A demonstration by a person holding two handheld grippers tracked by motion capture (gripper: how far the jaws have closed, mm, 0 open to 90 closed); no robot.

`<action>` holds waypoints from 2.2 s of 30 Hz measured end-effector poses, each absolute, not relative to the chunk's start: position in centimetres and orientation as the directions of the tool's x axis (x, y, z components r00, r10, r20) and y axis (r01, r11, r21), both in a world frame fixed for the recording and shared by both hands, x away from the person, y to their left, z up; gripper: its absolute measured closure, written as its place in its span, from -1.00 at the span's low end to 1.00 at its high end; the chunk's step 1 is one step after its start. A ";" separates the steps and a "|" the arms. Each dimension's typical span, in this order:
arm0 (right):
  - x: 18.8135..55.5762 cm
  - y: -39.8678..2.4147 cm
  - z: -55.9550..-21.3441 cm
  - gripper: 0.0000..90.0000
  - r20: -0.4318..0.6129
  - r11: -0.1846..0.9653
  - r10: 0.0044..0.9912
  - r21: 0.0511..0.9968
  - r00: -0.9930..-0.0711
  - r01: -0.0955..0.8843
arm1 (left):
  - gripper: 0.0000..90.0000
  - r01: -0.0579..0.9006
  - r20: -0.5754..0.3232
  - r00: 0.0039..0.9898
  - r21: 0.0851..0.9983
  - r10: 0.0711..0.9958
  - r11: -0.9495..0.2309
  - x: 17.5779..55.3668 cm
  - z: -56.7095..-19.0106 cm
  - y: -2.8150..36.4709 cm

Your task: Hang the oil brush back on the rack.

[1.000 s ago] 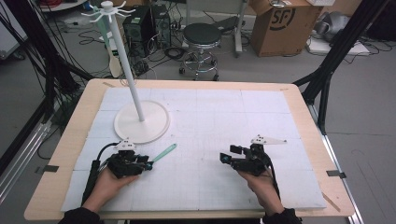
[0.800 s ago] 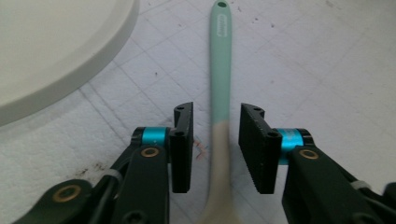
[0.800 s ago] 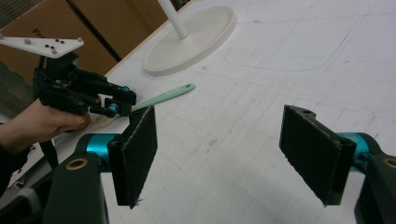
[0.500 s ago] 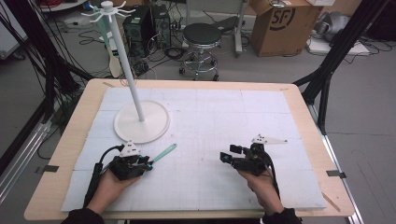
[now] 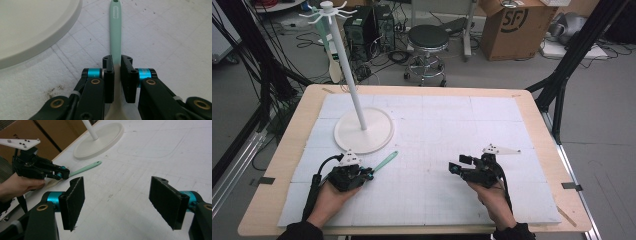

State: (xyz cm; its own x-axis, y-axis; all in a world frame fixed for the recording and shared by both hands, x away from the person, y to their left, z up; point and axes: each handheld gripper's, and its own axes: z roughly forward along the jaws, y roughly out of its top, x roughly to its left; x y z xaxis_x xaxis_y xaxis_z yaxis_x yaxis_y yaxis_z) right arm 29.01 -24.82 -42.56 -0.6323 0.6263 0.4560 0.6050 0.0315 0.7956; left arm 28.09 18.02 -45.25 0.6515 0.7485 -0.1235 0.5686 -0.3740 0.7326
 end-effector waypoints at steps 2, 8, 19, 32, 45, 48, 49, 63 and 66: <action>29.0 -24.9 -42.6 -0.37 0.454 0.030 0.630 0.797 -0.630 0.604 | 0.83 0.574 -0.135 0.651 0.731 0.747 -0.368 28.2 -45.2 18.2; 29.0 -24.9 -42.5 -0.36 0.450 0.028 0.633 0.799 -0.629 0.600 | 0.84 0.593 -0.201 0.646 0.740 0.736 -0.319 28.4 -45.3 18.9; 29.0 -24.9 -42.5 -0.36 0.456 0.022 0.633 0.798 -0.626 0.603 | 0.84 0.509 -0.291 0.658 0.851 0.695 -0.126 27.3 -42.9 21.5; 29.1 -25.0 -42.5 -0.35 0.456 0.014 0.640 0.797 -0.618 0.603 | 0.84 0.417 -0.319 0.667 0.909 0.674 0.018 27.1 -39.7 23.9; 29.1 -25.1 -42.5 -0.33 0.457 0.012 0.641 0.797 -0.617 0.604 | 0.84 0.340 -0.329 0.691 0.934 0.644 0.112 26.9 -37.6 25.0; 29.1 -25.1 -42.5 -0.33 0.457 0.012 0.642 0.797 -0.616 0.603 | 0.84 0.328 -0.336 0.698 0.935 0.632 0.135 27.1 -37.0 25.2; 29.2 -25.1 -42.5 -0.33 0.456 0.013 0.642 0.798 -0.617 0.602 | 0.84 0.325 -0.341 0.698 0.934 0.629 0.146 27.1 -36.8 25.3; 29.1 -25.1 -42.5 -0.32 0.459 0.013 0.639 0.796 -0.617 0.606 | 0.84 0.215 -0.328 0.725 0.943 0.606 0.254 27.5 -32.5 27.1; 29.2 -25.1 -42.5 -0.32 0.460 0.012 0.639 0.795 -0.616 0.607 | 0.84 0.195 -0.326 0.729 0.942 0.601 0.274 27.7 -31.6 27.5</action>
State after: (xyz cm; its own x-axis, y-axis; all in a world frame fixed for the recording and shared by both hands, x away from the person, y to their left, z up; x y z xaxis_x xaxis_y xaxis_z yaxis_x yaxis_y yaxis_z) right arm 29.16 -25.12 -42.54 -0.6159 0.6395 0.4601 0.6066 0.0123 0.7949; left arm 27.72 27.49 -31.60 0.7294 0.6014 -0.3260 0.1947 0.2744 0.9417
